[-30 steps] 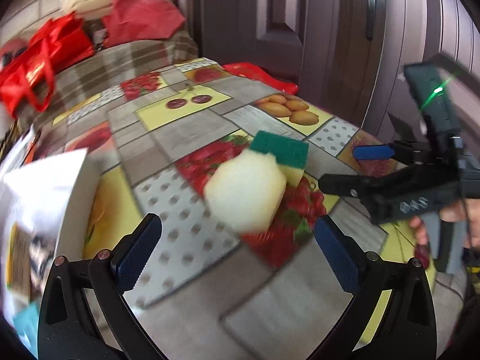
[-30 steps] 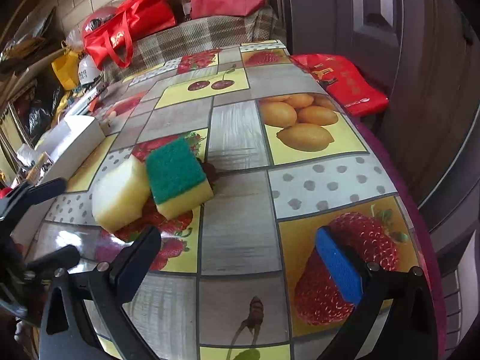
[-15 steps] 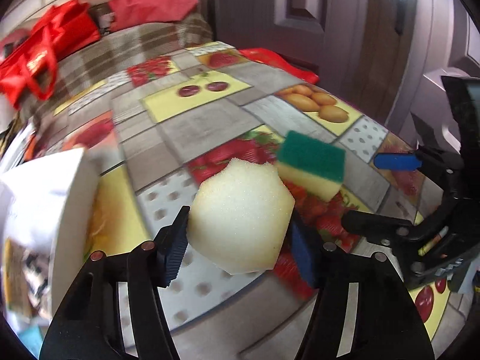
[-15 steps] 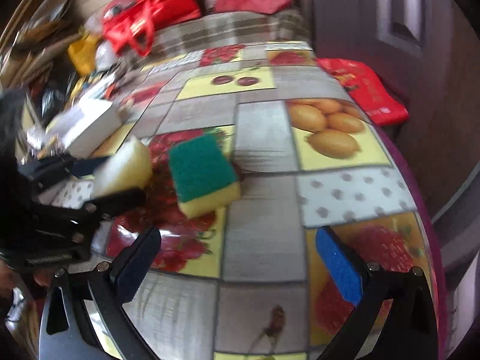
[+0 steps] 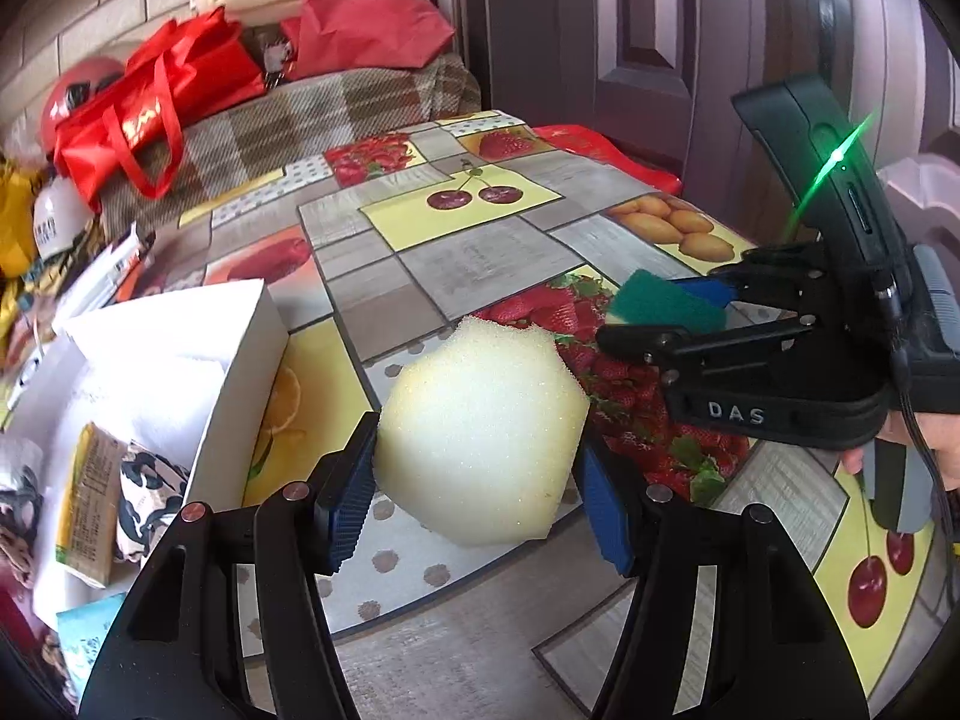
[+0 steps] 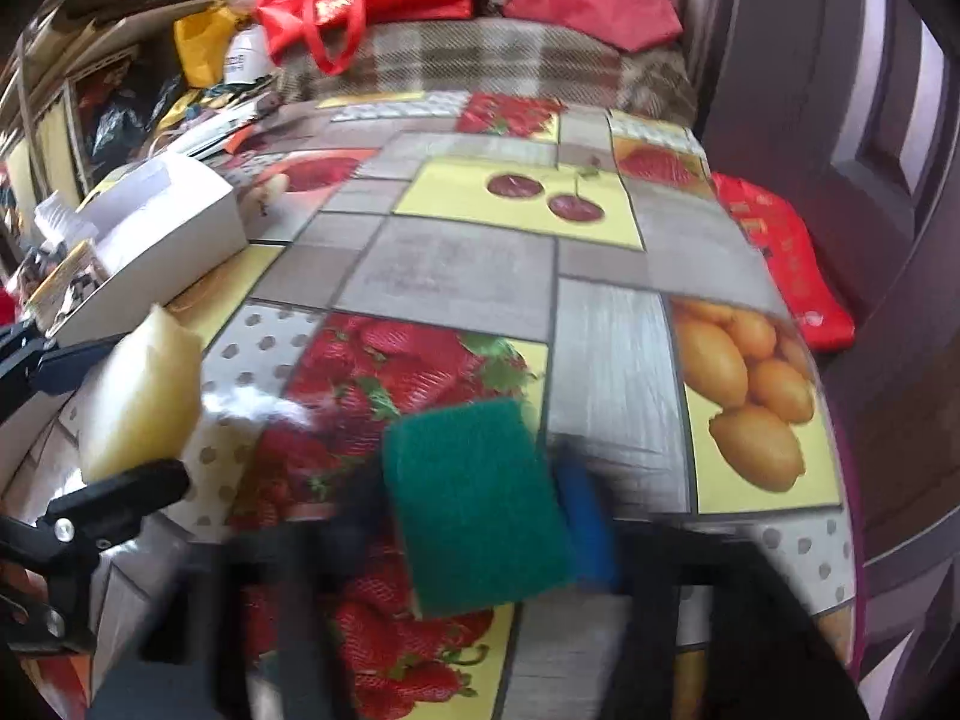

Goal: Organize soft objects
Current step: 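Grasp the white hexagonal foam block with the left tool while the right tool grasps the green sponge, then carry the white foam block and green sponge over the white box with both tools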

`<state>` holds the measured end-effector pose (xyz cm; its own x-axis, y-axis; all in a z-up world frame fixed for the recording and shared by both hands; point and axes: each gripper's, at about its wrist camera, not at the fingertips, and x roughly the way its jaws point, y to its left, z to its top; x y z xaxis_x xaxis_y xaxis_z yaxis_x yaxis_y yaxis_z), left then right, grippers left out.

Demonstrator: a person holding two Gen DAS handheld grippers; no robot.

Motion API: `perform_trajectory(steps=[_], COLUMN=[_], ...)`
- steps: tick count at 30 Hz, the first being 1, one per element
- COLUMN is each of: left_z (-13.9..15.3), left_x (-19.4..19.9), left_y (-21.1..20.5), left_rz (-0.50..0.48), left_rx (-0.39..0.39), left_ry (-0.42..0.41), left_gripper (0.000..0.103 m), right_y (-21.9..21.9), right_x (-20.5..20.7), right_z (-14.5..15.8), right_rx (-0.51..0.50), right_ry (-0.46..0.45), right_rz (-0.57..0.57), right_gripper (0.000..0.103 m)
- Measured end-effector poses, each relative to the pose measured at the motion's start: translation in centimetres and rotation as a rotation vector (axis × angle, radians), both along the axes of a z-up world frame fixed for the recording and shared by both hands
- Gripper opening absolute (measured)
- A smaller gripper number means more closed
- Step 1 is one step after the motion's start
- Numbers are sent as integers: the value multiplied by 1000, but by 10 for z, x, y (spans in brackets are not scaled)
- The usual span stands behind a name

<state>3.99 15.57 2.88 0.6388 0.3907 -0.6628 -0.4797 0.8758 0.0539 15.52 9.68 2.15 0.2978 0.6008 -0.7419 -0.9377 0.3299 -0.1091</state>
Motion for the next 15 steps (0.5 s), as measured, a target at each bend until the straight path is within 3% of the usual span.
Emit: perform_trajectory(steps=[4, 8, 12, 15], left_z=[2, 6, 13, 22], left_x=[0, -5, -15, -32], left_y=[-5, -9, -13, -17], left_rz=[-3, 0, 10, 40], left_rx=[40, 74, 107, 145], left_ry=[-1, -25, -83, -177], left_gripper=[62, 62, 62, 62], right_y=[2, -8, -43, -72], right_x=[-14, -25, -33, -45], right_z=[1, 11, 33, 44], right_rx=[0, 77, 305, 468], right_ry=[-54, -56, -55, -58], right_rz=[36, 25, -47, -83], right_gripper=[41, 41, 41, 41])
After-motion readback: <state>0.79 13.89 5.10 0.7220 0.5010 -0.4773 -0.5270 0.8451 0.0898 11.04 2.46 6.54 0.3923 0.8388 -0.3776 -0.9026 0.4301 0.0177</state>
